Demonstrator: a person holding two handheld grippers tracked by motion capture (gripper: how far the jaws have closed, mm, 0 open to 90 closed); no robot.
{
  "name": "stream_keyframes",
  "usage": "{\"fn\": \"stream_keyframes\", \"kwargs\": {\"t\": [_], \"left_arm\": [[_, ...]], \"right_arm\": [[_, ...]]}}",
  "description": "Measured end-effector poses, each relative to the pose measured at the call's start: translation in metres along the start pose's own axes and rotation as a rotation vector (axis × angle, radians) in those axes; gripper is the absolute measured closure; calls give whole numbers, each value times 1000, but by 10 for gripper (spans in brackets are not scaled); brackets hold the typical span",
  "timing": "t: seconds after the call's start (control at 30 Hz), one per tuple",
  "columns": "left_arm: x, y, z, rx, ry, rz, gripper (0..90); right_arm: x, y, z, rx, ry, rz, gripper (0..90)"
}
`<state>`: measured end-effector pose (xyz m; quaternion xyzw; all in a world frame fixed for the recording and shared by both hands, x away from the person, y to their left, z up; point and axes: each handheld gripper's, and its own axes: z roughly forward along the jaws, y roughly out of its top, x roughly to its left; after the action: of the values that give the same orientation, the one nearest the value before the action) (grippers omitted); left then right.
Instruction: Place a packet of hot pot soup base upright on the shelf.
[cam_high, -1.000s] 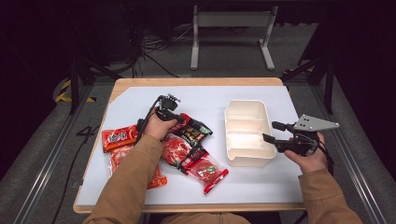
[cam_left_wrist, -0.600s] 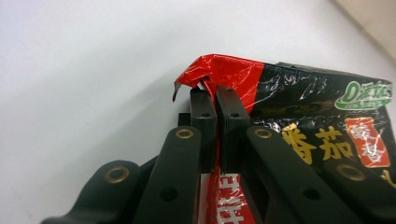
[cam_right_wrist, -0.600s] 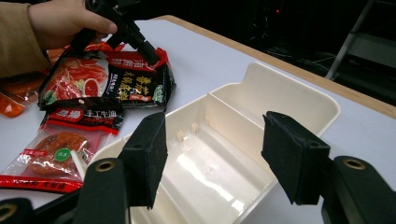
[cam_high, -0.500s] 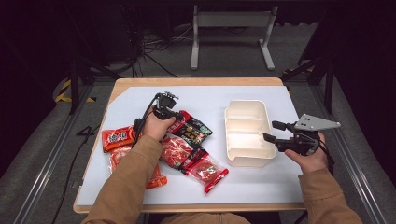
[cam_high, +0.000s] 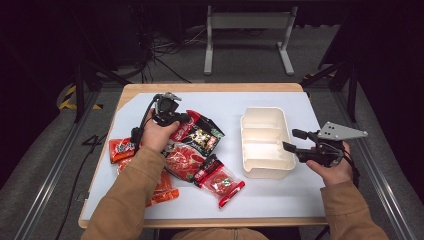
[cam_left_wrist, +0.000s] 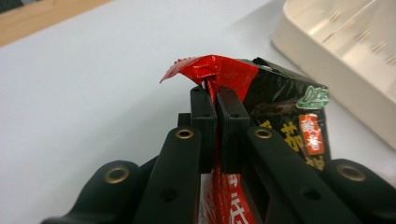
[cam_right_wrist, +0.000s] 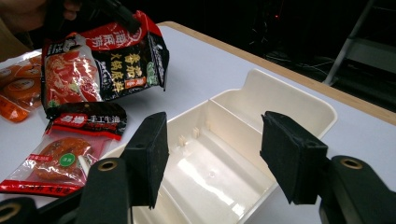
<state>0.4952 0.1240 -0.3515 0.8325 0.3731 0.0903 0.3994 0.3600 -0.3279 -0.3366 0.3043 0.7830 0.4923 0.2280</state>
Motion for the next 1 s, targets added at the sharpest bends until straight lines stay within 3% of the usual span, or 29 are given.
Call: {"fn": "stream_keyframes", "kwargs": {"t": [0.27, 0.4, 0.53, 0.63, 1.0], "left_arm": [[-15, -2, -30, -83, -27, 38, 868], [-21, -3, -42, -121, -15, 63, 868], [-35, -11, -65, -204, 11, 98, 869], [-38, -13, -72, -211, 16, 112, 868], [-43, -16, -93, -308, 16, 98, 870]], "right_arm": [[2, 3, 0, -5, 6, -4, 418], [4, 4, -1, -14, 9, -5, 421], [5, 6, -3, -33, 32, -7, 421], [5, 7, -4, -38, 33, -10, 421], [12, 14, -6, -61, 57, -23, 420]]}}
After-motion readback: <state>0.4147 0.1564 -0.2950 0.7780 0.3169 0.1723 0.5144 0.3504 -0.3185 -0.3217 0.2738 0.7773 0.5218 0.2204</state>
